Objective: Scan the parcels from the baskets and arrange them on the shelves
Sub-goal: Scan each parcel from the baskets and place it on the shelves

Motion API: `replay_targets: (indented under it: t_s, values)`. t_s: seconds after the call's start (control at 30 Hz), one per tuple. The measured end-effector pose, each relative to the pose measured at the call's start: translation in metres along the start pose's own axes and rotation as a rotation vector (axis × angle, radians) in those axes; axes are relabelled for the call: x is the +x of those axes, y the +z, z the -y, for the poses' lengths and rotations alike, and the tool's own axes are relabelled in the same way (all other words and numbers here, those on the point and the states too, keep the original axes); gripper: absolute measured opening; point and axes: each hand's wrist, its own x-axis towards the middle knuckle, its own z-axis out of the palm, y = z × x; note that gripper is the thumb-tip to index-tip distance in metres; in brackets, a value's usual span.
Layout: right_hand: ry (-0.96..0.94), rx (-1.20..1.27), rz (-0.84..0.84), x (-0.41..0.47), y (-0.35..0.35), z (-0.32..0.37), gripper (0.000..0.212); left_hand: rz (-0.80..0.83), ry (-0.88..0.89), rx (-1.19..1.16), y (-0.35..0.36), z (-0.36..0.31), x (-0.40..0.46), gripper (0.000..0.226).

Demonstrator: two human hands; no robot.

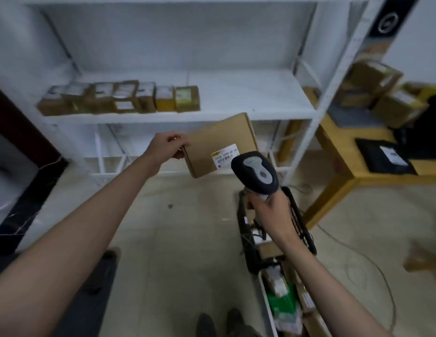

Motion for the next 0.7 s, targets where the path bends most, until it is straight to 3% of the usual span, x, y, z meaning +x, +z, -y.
replay_targets:
  t_s: [0.17, 0.3, 0.47, 0.7]
  values:
    - [-0.06, -0.004, 0.092, 0.021, 0.013, 0.026, 0.012, -0.157, 0.045, 0.02, -0.052, -0.034, -0.002, 0.019]
    - [-0.145, 0.016, 0.167, 0.035, 0.024, 0.045, 0.014, -0.264, 0.073, -0.015, -0.075, -0.054, -0.011, 0.013]
    - [-0.098, 0.081, 0.239, 0.043, 0.033, 0.055, 0.02, -0.283, 0.097, 0.013, -0.083, -0.06, -0.015, 0.025]
    - [-0.086, 0.113, 0.294, 0.058, 0.021, 0.055, 0.013, -0.299, 0.116, 0.034, -0.087, -0.065, -0.006, 0.035]
